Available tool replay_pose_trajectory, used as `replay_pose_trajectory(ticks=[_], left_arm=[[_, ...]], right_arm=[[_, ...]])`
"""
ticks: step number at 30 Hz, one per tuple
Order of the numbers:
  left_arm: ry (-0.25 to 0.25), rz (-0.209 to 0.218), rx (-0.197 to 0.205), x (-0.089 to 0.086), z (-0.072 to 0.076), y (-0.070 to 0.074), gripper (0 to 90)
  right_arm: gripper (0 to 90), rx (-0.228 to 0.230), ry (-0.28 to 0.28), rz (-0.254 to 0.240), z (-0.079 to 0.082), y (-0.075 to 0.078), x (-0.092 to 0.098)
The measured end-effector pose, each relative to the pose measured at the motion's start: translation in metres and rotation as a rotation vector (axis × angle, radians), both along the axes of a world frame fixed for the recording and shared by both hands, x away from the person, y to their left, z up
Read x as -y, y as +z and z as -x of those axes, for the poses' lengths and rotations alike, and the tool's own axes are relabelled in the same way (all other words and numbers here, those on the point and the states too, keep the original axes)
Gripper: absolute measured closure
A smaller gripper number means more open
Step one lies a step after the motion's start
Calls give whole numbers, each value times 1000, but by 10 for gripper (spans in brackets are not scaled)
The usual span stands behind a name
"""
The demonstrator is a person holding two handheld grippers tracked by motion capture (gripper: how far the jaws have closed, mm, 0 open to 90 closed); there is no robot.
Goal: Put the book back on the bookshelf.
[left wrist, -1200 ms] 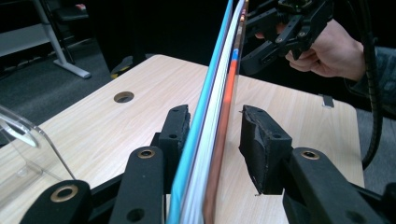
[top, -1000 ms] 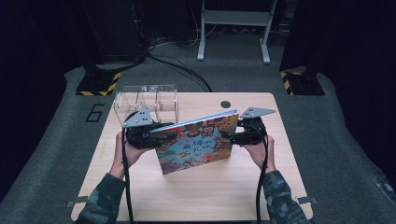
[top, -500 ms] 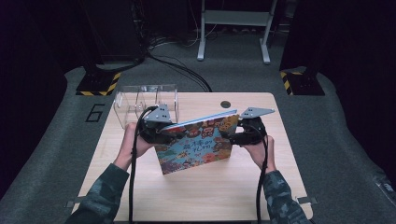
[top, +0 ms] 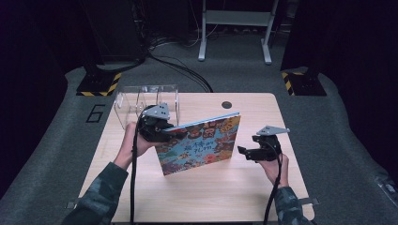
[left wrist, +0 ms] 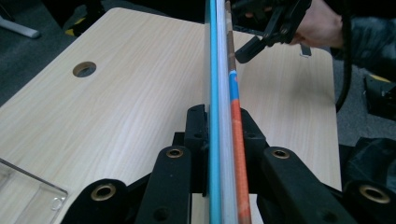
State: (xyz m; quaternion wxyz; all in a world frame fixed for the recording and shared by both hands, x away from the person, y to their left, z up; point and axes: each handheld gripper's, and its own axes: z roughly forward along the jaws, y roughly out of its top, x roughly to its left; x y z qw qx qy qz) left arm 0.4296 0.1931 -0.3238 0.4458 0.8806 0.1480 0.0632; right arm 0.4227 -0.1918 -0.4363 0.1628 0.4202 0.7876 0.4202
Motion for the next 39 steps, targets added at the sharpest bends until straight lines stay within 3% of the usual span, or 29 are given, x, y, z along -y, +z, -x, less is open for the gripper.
replay_pose_trajectory(ticks=[3,4,9,13,17,20,26,30,36,39], left_arm=[[-7,-2,1,0,-1,0,801],[-10,0,1,0,-1,0,802],[-10,4,7,-1,-3,-1,805],[-8,2,2,-1,-2,0,806],[5,12,-10,0,-1,-1,804],[17,8,-9,0,0,0,804],[8,6,0,1,1,0,806],[3,-8,5,1,2,1,808],[7,-21,-14,3,-1,3,810],[35,-6,-27,5,-3,4,811]], right_arm=[[163,-30,-81,21,-1,-24,10],[147,-36,-133,29,0,-32,12],[97,-26,-213,131,3,-59,16],[82,-54,-270,82,1,-76,23],[74,-86,-284,90,-1,-89,27],[87,-78,-306,82,0,-89,24],[82,-63,-295,130,0,-91,21],[83,-56,-285,131,0,-92,22],[87,-54,-289,128,0,-92,22],[95,-54,-305,117,1,-92,21]])
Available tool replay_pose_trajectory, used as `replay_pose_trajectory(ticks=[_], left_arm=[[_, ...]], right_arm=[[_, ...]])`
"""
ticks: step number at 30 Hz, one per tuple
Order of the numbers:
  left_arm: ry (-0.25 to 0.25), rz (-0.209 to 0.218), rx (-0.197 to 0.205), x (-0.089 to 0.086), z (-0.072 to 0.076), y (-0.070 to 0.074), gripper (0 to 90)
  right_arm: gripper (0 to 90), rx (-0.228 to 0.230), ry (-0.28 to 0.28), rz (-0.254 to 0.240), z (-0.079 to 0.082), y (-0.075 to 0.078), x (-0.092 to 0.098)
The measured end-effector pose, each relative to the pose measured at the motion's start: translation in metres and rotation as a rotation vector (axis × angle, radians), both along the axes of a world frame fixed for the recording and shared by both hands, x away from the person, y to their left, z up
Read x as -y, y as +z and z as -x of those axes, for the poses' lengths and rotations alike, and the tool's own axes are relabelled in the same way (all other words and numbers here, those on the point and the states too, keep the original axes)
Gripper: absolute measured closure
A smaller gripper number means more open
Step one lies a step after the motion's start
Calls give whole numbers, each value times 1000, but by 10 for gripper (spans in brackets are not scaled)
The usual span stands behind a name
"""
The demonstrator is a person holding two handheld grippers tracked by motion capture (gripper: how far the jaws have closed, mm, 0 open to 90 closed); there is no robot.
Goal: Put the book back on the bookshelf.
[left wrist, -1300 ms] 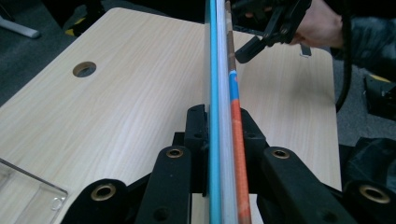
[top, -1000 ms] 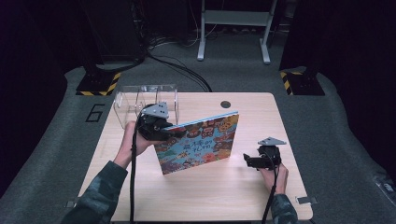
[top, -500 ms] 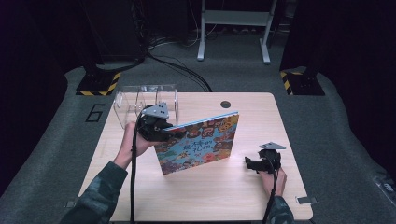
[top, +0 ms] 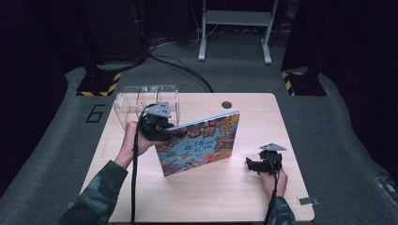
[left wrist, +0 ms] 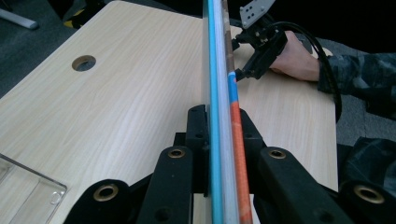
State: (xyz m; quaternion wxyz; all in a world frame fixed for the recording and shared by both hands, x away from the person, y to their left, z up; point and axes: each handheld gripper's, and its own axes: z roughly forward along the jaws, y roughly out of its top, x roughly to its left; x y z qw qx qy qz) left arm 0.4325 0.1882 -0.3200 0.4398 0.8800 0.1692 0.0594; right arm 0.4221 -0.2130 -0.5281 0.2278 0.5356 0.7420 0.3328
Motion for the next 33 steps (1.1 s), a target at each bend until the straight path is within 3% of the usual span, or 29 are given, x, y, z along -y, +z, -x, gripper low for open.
replay_pose_trajectory(ticks=[7,14,33], left_arm=[[39,-16,-31,5,-8,9,811],[107,-55,-23,1,-18,26,813],[210,-52,-41,-47,-19,40,813]], right_arm=[[108,2,6,-1,0,0,1],[111,3,7,-1,0,0,0],[121,5,7,0,0,0,1]])
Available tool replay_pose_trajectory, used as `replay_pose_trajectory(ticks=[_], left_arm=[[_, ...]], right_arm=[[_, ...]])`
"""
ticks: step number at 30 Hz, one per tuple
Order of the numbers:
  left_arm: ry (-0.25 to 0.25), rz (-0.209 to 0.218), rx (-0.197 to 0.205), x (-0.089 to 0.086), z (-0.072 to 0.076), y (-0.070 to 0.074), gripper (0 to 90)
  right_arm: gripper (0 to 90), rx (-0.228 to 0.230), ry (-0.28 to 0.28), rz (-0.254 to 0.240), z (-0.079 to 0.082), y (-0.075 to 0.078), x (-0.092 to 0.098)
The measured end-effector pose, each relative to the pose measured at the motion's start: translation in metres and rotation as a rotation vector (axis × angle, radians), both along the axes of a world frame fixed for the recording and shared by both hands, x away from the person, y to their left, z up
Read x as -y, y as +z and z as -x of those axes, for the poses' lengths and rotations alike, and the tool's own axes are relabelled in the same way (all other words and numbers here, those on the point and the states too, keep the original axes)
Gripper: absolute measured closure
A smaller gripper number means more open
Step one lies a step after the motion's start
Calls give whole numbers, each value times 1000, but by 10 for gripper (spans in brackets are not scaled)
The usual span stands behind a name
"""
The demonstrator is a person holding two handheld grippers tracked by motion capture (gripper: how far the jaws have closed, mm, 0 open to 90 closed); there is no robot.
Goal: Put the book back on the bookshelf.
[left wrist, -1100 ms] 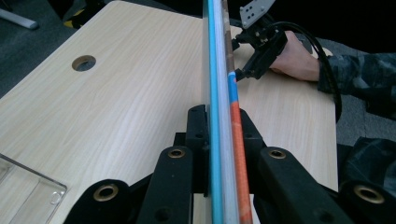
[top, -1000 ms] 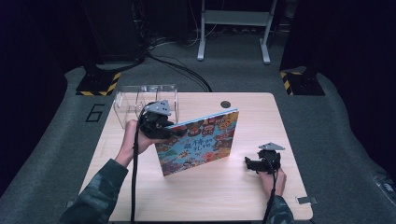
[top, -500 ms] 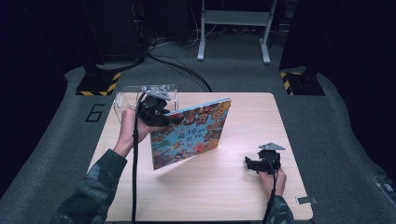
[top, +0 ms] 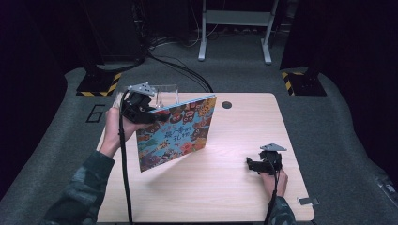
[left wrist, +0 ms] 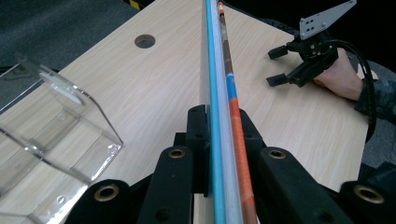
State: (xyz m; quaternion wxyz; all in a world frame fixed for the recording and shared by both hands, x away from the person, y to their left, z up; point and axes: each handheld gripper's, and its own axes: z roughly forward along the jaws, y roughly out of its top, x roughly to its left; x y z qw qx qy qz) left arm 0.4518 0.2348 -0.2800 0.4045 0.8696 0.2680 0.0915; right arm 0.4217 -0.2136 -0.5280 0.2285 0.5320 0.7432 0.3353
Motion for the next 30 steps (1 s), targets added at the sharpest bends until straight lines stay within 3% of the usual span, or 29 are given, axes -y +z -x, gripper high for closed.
replay_pose_trajectory(ticks=[14,30], left_arm=[[69,-5,-7,-31,4,10,812],[142,14,-17,-63,8,9,812]], right_arm=[[125,2,-4,-4,0,0,0],[128,2,-2,0,0,0,0]])
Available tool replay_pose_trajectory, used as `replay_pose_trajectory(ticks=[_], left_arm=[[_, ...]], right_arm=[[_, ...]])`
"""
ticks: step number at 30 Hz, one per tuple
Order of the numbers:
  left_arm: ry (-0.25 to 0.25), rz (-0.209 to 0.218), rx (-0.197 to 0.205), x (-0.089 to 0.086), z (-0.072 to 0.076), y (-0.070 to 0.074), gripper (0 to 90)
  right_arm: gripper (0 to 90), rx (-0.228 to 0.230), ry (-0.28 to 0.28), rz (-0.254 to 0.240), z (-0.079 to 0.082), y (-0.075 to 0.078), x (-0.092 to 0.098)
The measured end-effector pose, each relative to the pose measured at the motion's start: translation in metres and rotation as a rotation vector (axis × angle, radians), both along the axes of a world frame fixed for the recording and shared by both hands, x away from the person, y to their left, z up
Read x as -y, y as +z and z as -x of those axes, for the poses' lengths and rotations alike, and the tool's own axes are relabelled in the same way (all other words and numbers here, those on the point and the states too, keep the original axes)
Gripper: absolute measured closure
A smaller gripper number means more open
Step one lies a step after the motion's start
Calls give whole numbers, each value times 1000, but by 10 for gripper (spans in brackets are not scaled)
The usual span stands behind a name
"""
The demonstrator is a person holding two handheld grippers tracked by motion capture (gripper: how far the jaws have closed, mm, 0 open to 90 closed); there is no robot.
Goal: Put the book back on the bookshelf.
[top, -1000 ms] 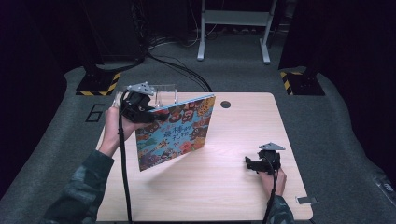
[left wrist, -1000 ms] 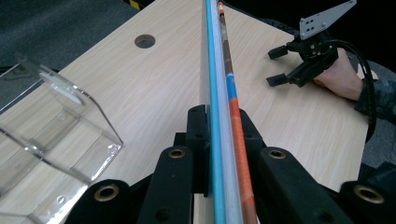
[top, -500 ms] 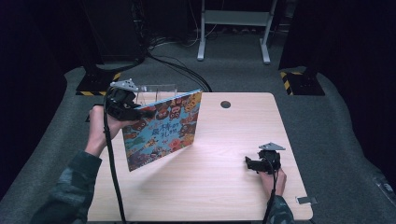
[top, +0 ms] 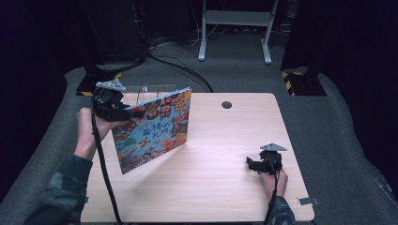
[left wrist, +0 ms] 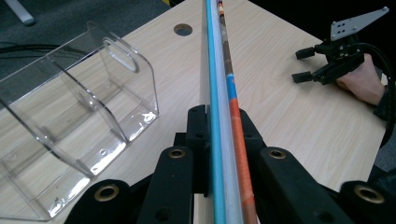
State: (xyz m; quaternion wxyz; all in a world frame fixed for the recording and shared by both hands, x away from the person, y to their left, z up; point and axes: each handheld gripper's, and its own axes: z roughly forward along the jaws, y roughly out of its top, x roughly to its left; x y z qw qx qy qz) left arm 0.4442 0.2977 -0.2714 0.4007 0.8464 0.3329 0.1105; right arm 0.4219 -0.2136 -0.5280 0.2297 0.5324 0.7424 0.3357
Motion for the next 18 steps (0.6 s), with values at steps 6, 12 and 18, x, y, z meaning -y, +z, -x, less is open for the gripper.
replay_pose_trajectory(ticks=[6,12,18], left_arm=[[24,-8,-8,-15,3,1,812],[67,15,-2,-32,9,0,812],[87,5,-3,-42,12,0,811]], right_arm=[[126,1,7,11,-1,0,1],[110,-1,-4,3,-2,0,-1],[109,-1,-2,4,-2,0,-1]])
